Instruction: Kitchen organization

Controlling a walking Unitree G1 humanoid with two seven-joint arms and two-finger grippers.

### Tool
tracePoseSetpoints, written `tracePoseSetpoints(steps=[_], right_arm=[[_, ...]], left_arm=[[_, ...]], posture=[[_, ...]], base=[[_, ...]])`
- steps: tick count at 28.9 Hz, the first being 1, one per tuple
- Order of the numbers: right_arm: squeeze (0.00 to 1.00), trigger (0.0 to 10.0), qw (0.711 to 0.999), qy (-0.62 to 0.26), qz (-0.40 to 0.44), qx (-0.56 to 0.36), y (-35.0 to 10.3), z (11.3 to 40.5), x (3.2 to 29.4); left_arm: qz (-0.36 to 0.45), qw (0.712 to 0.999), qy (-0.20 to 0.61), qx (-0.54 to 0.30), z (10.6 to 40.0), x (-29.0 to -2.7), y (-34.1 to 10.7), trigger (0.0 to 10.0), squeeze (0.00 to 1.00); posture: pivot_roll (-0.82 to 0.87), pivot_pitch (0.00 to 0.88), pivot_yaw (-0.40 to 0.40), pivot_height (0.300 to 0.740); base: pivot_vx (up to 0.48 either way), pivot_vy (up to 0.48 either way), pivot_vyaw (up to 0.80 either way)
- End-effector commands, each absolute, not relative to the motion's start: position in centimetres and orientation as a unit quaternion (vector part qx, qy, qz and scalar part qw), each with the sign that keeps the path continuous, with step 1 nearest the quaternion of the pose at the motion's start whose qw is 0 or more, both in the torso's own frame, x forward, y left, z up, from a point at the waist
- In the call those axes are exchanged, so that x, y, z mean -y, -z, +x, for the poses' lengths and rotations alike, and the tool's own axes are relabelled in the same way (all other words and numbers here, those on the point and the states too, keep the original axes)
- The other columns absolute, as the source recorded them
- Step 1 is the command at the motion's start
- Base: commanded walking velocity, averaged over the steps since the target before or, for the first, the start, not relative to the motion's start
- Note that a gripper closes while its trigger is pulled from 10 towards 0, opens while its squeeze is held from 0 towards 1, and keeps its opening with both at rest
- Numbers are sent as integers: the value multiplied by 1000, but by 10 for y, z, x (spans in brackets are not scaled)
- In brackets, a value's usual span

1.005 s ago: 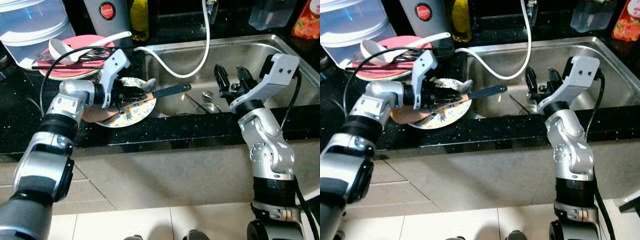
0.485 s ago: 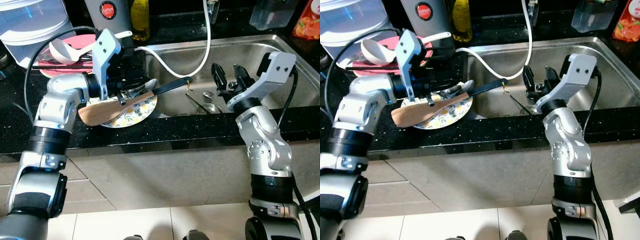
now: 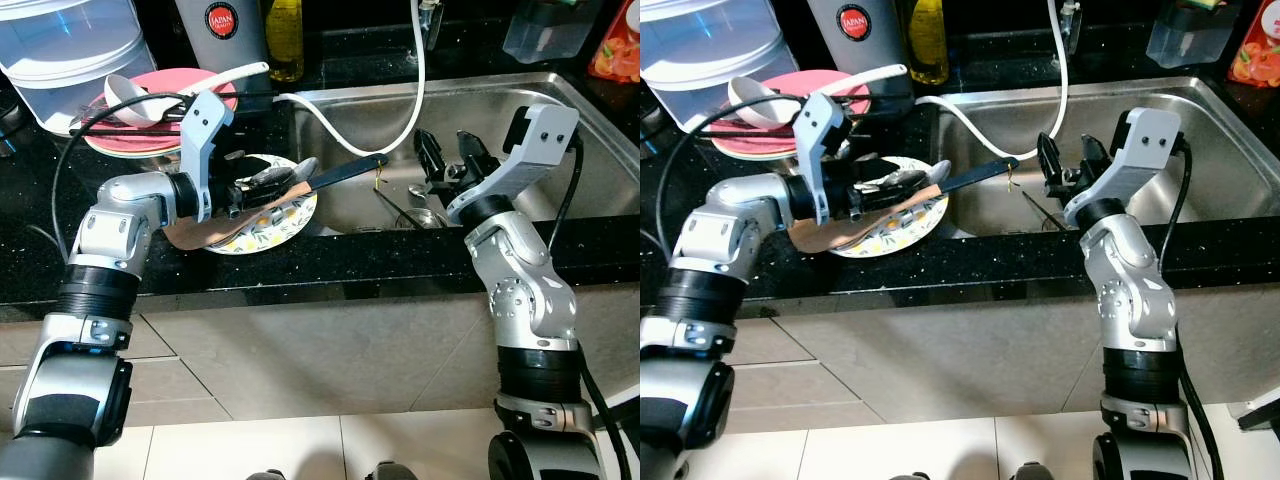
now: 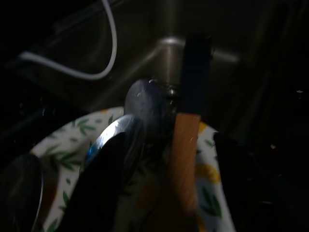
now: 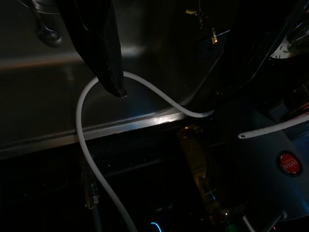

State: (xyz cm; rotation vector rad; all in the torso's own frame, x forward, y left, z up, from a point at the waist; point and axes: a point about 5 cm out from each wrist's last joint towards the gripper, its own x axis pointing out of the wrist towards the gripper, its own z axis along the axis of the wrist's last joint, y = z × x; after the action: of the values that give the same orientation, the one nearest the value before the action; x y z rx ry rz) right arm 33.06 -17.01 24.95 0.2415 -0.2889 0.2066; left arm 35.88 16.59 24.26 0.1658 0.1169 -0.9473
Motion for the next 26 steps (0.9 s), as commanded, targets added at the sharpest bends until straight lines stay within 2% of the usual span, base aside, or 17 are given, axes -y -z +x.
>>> tracePoseSetpoints(steps=[1, 5, 6, 8, 9, 10, 11, 13, 14, 19, 26], right_arm=[[0, 10000, 977, -104, 119, 147, -251, 331, 170], [0, 10000, 977, -104, 118, 147, -252, 331, 170], [0, 10000, 977, -103, 117, 148, -252, 331, 170], [0, 10000, 977, -103, 117, 148, -252, 331, 171], [0, 10000, 977, -103, 117, 149, -252, 331, 171], [0, 10000, 977, -103, 117, 149, -252, 331, 171], [0, 10000, 977, -102, 117, 149, -252, 330, 171], [0, 10000, 977, -100, 116, 149, -252, 329, 172], [0, 10000, 977, -100, 115, 149, -252, 329, 172], [0, 10000, 977, -93, 115, 151, -252, 327, 175], [0, 10000, 978, -91, 116, 150, -252, 327, 176]], left_arm=[[80, 885, 453, -78, 360, -171, -237, 10000, 1000], [83, 877, 464, -91, 362, -167, -232, 10000, 1000], [83, 874, 468, -99, 364, -166, -230, 10000, 682], [82, 872, 470, -104, 366, -165, -229, 10000, 682], [86, 870, 473, -110, 368, -165, -227, 9608, 0], [86, 870, 473, -110, 368, -165, -227, 9608, 0], [92, 865, 479, -119, 369, -164, -223, 7333, 0], [101, 853, 493, -139, 369, -161, -217, 314, 0], [102, 848, 499, -147, 368, -160, -214, 0, 0], [106, 828, 523, -173, 362, -163, -204, 0, 0], [101, 833, 519, -161, 360, -168, -205, 0, 0]], posture=[[32, 73, 35, 740], [27, 72, 38, 740], [24, 72, 39, 740], [24, 72, 39, 740], [21, 72, 41, 740], [21, 72, 41, 740], [18, 72, 43, 740], [16, 73, 46, 740], [12, 73, 48, 740], [7, 75, 55, 740], [11, 79, 53, 740]], base=[[0, 0, 0], [0, 0, 0], [0, 0, 0], [0, 0, 0], [0, 0, 0], [0, 0, 0], [0, 0, 0], [0, 0, 0], [0, 0, 0], [0, 0, 0], [0, 0, 0]])
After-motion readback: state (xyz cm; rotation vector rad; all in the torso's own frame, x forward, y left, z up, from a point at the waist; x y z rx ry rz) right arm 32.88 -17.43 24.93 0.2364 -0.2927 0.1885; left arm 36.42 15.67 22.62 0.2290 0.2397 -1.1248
